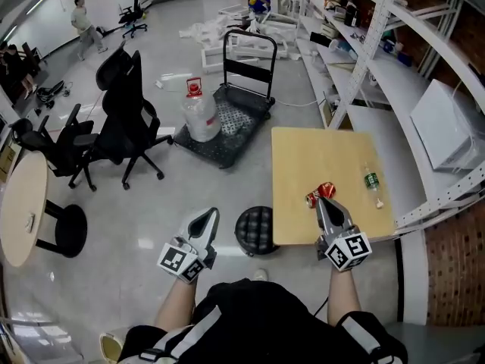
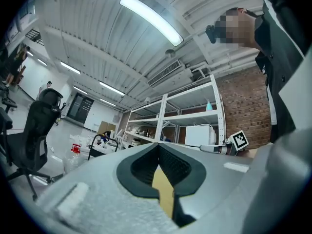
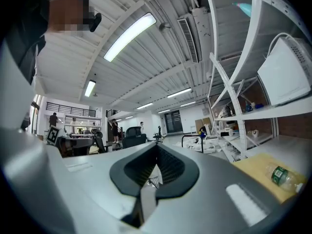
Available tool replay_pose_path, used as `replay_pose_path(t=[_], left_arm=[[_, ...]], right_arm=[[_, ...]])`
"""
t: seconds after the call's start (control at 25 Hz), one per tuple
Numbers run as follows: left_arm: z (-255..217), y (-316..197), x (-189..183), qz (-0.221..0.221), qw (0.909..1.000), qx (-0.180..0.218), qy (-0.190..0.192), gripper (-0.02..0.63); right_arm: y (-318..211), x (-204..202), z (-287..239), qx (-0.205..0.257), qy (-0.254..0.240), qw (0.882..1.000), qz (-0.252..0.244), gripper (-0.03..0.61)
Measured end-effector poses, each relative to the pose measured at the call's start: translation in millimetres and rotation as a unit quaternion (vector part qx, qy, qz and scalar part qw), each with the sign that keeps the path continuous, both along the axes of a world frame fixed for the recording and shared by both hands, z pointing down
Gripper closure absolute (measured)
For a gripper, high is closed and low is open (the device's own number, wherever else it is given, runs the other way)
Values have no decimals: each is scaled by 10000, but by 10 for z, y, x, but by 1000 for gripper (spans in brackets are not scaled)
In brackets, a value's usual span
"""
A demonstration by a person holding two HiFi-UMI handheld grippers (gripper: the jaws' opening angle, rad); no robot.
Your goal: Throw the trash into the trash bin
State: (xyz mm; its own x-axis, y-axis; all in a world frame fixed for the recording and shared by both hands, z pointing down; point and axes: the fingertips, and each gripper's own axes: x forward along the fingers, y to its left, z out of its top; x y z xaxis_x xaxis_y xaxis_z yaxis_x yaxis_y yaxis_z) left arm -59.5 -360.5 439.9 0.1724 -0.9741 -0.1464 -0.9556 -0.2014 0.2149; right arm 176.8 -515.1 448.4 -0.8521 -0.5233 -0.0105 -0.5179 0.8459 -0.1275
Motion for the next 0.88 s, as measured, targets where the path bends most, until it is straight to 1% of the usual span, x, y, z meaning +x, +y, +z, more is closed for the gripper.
replay_pose_path(t=[0.12,0.2,0.24,0.4,0.52,0.64,0.76,0.88], left_arm=[[54,-209,138,184,9998,-70,50,614],[-15,-351,218,322,9994,-7,81,614],[-38,-419,254,392,9992,11,84,614],[65,-676,306,601,9980,-168,-13,614],[63,-868,328,884,9959,-189,-80,614],[46,-1031,298,1128,9934,-200,-82,614],[2,-1219,272,1293,9914,-110,-156,614],[85,-1432,289,1412,9895,-96,-304,614]], right_arm=[[-141,198,111,24,214,9998,54,572],[-264,324,139,17,299,9994,155,572],[-317,396,142,1,305,9993,238,572],[-457,622,181,-146,229,9974,673,572],[-499,628,179,-200,200,9952,935,572],[-535,578,238,-311,312,9918,1201,572],[-699,519,380,-453,552,9851,1561,572],[-880,470,605,-713,694,9757,1953,572]])
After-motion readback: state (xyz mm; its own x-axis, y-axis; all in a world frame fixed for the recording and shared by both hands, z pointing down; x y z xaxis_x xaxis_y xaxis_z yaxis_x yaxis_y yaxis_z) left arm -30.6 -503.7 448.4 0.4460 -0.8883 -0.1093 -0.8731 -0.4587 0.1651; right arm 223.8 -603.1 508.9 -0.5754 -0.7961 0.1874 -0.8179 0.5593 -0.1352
